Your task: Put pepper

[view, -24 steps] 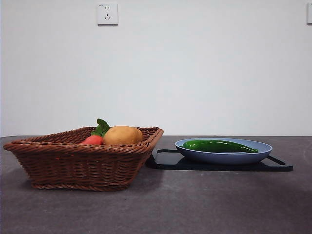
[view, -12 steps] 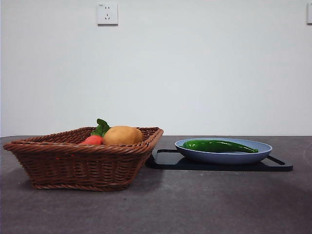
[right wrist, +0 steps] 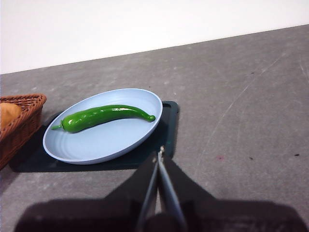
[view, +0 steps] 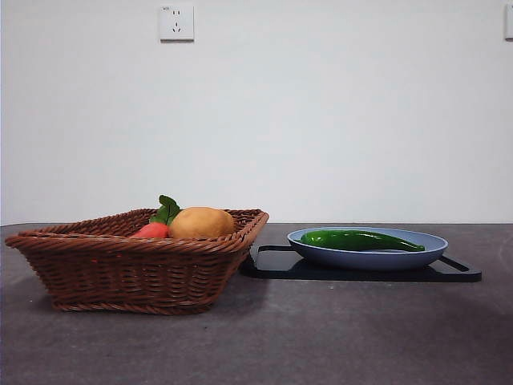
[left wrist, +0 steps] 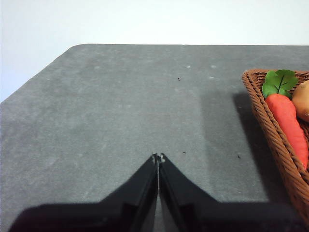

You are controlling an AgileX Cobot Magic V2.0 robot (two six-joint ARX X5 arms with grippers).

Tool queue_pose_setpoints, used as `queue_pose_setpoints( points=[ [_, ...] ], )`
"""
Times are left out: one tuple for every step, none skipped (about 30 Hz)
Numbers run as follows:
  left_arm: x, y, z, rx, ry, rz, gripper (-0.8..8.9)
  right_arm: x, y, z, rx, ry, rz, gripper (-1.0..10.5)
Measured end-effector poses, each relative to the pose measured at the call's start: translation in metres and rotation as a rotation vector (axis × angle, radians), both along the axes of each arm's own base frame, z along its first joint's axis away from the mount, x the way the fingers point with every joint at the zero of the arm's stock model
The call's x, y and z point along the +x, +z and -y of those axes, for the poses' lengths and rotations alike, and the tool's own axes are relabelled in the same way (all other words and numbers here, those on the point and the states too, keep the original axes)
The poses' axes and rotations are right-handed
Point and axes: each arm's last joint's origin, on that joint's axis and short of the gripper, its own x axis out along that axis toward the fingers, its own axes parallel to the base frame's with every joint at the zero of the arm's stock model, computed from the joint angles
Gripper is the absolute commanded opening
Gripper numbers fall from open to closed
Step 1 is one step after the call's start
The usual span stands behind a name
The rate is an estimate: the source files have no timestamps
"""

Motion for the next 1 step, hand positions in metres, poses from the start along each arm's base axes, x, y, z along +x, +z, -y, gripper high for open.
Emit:
queue_pose_setpoints(
  points=[
    [0.0, 0.0, 0.0, 0.0, 0.0, 0.0, 0.08, 0.0, 0.0, 0.0, 0.001, 0.0, 0.0, 0.1]
  ],
)
